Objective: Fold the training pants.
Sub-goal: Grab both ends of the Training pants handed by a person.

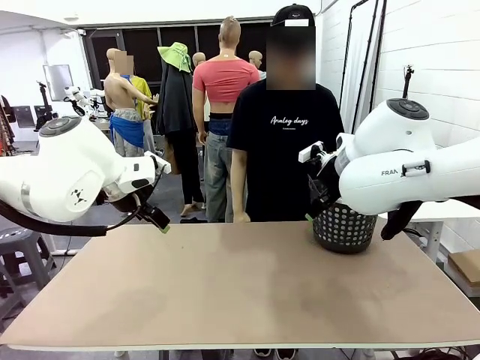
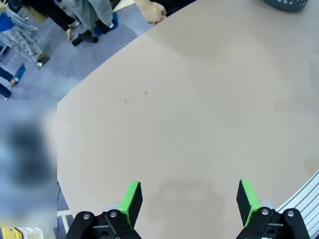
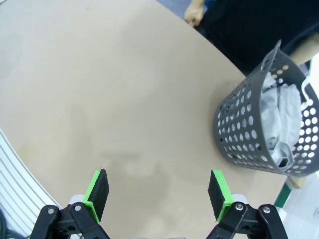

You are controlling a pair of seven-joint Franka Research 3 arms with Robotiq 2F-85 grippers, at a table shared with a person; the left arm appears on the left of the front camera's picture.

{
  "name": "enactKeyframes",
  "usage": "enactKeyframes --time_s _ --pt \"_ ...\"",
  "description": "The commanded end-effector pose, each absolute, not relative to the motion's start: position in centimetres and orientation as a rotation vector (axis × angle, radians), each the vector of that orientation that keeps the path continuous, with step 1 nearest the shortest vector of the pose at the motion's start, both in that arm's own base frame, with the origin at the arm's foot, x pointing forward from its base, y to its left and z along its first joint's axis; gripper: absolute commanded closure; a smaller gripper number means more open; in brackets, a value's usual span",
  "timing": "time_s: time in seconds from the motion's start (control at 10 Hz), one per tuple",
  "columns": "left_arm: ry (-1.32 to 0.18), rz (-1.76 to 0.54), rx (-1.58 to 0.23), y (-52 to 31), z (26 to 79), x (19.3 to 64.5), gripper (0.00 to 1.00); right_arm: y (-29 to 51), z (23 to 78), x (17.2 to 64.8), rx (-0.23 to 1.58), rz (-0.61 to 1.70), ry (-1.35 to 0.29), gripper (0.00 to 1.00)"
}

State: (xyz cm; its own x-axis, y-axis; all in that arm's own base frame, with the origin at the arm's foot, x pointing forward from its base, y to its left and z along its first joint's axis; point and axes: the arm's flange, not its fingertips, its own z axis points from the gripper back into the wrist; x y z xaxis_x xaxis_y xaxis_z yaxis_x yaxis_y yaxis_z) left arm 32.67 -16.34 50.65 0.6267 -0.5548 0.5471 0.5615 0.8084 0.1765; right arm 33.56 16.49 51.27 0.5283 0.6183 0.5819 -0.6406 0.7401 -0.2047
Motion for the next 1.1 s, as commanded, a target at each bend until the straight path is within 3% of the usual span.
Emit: enactKeyframes --time_s 0.0,0.7,0.8,1.0 --pt "-0.619 -0.620 -0.024 -16.5 51.1 31.0 0.00 15.2 50.3 31.1 0.050 0.783 -0.687 0.00" --pt "-0.660 -0.576 -0.017 -16.3 52.0 30.0 0.00 15.4 51.2 30.3 0.013 0.773 -0.709 0.00" --pt "-0.663 -0.660 0.006 -16.8 53.0 30.5 0.00 15.1 50.9 30.5 0.014 0.757 -0.704 0.00" --pt "-0.663 -0.660 0.006 -16.8 53.0 30.5 0.00 16.4 53.4 32.0 0.030 0.779 -0.720 0.00"
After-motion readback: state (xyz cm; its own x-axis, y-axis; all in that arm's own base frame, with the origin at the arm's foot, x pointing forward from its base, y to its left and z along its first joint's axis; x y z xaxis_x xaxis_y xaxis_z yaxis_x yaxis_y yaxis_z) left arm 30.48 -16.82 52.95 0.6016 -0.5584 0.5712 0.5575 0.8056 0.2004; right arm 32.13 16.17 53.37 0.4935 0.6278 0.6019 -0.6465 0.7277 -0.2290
